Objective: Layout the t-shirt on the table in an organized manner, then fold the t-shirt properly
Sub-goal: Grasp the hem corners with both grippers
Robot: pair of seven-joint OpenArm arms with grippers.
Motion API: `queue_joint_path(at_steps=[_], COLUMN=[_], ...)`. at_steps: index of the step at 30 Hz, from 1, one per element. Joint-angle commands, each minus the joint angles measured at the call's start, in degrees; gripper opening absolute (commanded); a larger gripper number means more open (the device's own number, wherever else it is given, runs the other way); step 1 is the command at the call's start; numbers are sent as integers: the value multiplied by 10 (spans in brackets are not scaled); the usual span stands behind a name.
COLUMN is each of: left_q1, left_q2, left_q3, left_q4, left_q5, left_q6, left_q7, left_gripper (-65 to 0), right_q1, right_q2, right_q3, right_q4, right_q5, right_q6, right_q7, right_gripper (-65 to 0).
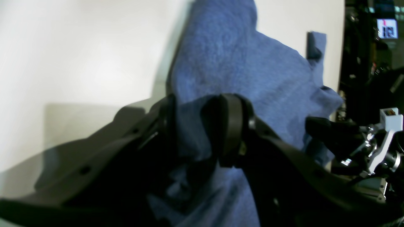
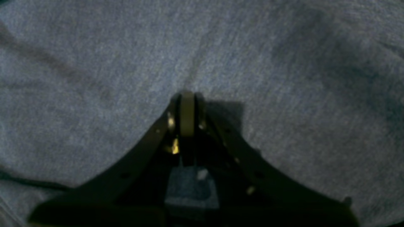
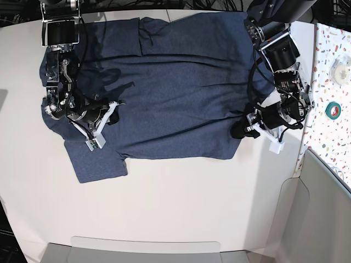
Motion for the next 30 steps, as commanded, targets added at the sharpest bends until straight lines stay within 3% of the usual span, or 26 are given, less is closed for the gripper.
queue_joint_path(at_steps=[1,6,22,26,30], left_q1=[-8,-19,-77,-77,-77], left_q2=[-4,-2,24,19,18], left_q3=[12,73,71,75,74], left_q4=[3,3,2,2,2], left_q5=[20,19,15,-76,-147], left_q6=[3,3,-1,-1,-1], left_q7=[16,9,31,50,76], left_gripper=[-434,-424,-426,-437,-496], right_q1=[1,1,-6,-6,-6], right_q2=[3,3,2,3,3], right_q3=[0,0,0,0,0], right_q4=[3,3,4,4,3], right_q5=[-6,-6,-6,-6,-6], right_q6=[3,3,5,5,6], right_q7=[-19,-19,-19,-17,-17], right_gripper=[-650,-650,-650,-650,-650])
